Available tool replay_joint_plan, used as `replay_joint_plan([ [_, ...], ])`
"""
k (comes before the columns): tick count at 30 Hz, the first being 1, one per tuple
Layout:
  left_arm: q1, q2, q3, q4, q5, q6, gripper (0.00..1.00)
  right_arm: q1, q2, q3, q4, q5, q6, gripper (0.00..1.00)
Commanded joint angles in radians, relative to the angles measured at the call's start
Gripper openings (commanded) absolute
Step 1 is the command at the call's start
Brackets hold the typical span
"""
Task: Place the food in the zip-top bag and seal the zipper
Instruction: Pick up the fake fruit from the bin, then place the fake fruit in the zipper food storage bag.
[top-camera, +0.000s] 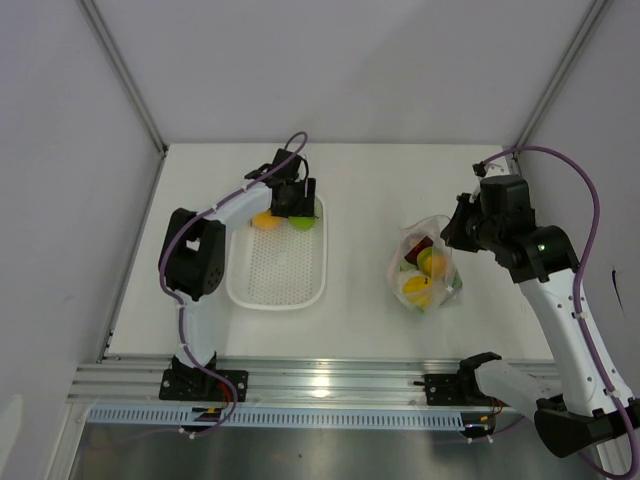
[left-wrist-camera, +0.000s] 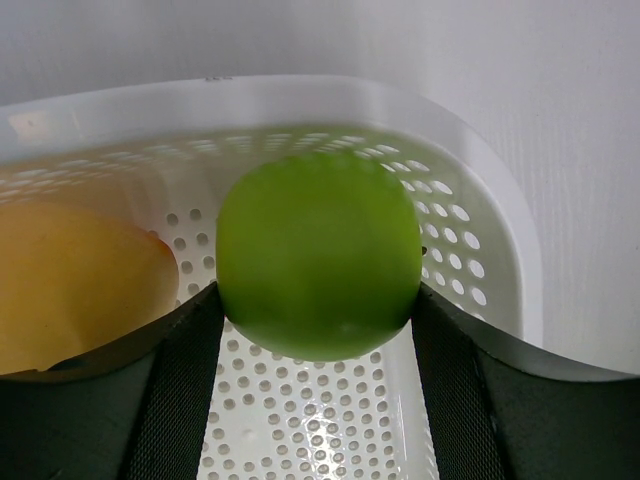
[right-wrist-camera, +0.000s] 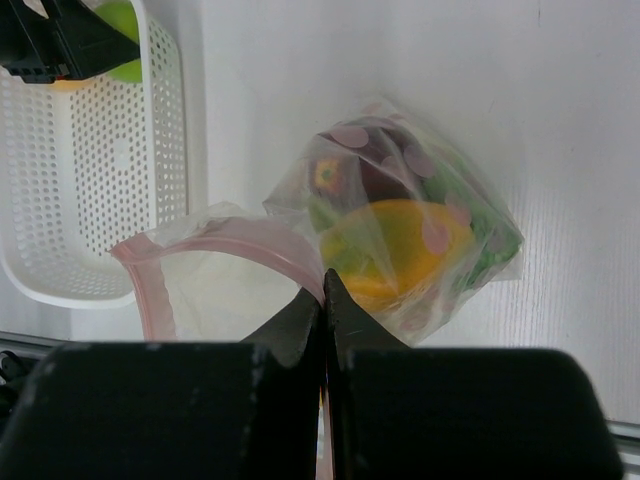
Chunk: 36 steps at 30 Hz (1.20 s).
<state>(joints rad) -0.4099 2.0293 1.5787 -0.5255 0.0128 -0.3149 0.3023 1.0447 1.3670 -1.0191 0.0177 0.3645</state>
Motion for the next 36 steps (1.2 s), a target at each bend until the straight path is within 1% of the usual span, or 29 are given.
replay_joint_plan([
  [1, 0.006, -0.01, 0.012, 0.009, -0.008, -0.006, 0.1, -0.006, 0.005, -0.003, 0.022, 0.004, -0.002, 0.0],
  [2, 0.006, -0.02, 0.009, 0.009, -0.008, -0.006, 0.04, -0.006, 0.005, -0.002, 0.022, 0.002, -0.002, 0.0],
  [3, 0.006, -0.047, -0.015, 0.012, -0.017, -0.007, 0.01, -0.006, 0.005, -0.002, 0.022, 0.001, -0.001, 0.0],
  [4, 0.006, -0.066, -0.028, 0.018, -0.039, -0.013, 0.01, -0.006, 0.005, -0.002, 0.021, -0.001, -0.002, 0.0],
  [6, 0.006, -0.105, -0.058, 0.019, -0.037, -0.026, 0.01, -0.006, 0.005, 0.001, 0.019, 0.001, -0.001, 0.0],
  [8, 0.005, -0.193, -0.098, 0.028, -0.021, -0.047, 0.01, -0.006, 0.008, -0.002, 0.017, 0.002, -0.004, 0.0],
  [9, 0.003, -0.233, -0.146, 0.044, 0.016, -0.056, 0.01, -0.006, 0.009, -0.003, 0.019, 0.002, -0.002, 0.0],
  [10, -0.003, -0.329, -0.201, 0.062, 0.035, -0.076, 0.01, -0.006, 0.014, -0.006, 0.019, 0.004, -0.002, 0.0],
  [11, -0.009, -0.38, -0.232, 0.111, 0.082, -0.084, 0.01, -0.005, 0.018, -0.006, 0.019, 0.004, -0.004, 0.0],
  [13, -0.032, -0.479, -0.324, 0.143, 0.137, -0.099, 0.01, -0.005, 0.023, -0.008, 0.025, 0.001, -0.001, 0.0],
  [14, -0.041, -0.574, -0.339, 0.159, 0.198, -0.108, 0.01, -0.003, 0.024, -0.006, 0.027, -0.001, -0.001, 0.0],
  [16, -0.078, -0.661, -0.4, 0.212, 0.26, -0.15, 0.01, -0.002, 0.026, -0.006, 0.028, -0.005, 0.002, 0.0],
  [17, -0.092, -0.729, -0.411, 0.235, 0.297, -0.165, 0.01, -0.002, 0.026, -0.005, 0.028, -0.005, 0.004, 0.0],
  [18, -0.105, -0.756, -0.428, 0.295, 0.4, -0.18, 0.01, -0.002, 0.023, -0.006, 0.03, -0.005, 0.004, 0.0],
  [20, -0.162, -0.819, -0.436, 0.347, 0.481, -0.216, 0.01, -0.002, 0.023, -0.006, 0.025, -0.005, 0.007, 0.0],
  [21, -0.187, -0.834, -0.433, 0.372, 0.51, -0.219, 0.01, -0.002, 0.021, -0.005, 0.025, -0.005, 0.01, 0.0],
  [22, -0.246, -0.846, -0.424, 0.404, 0.506, -0.211, 0.01, -0.002, 0.02, -0.005, 0.025, -0.005, 0.013, 0.0],
  [24, -0.326, -0.853, -0.392, 0.412, 0.501, -0.196, 0.01, 0.001, 0.018, 0.0, 0.021, -0.005, 0.017, 0.0],
  [27, -0.41, -0.828, -0.358, 0.433, 0.483, -0.191, 0.01, 0.003, 0.014, 0.023, 0.008, -0.047, 0.031, 0.0],
  [33, -0.516, -0.753, -0.304, 0.47, 0.428, -0.187, 0.01, 0.017, 0.011, 0.078, -0.016, -0.073, 0.051, 0.0],
  [34, -0.544, -0.729, -0.292, 0.47, 0.4, -0.184, 0.01, 0.017, 0.009, 0.083, -0.019, -0.074, 0.056, 0.0],
  [36, -0.582, -0.693, -0.244, 0.406, 0.35, -0.185, 0.01, 0.023, 0.008, 0.089, -0.024, -0.081, 0.062, 0.0],
])
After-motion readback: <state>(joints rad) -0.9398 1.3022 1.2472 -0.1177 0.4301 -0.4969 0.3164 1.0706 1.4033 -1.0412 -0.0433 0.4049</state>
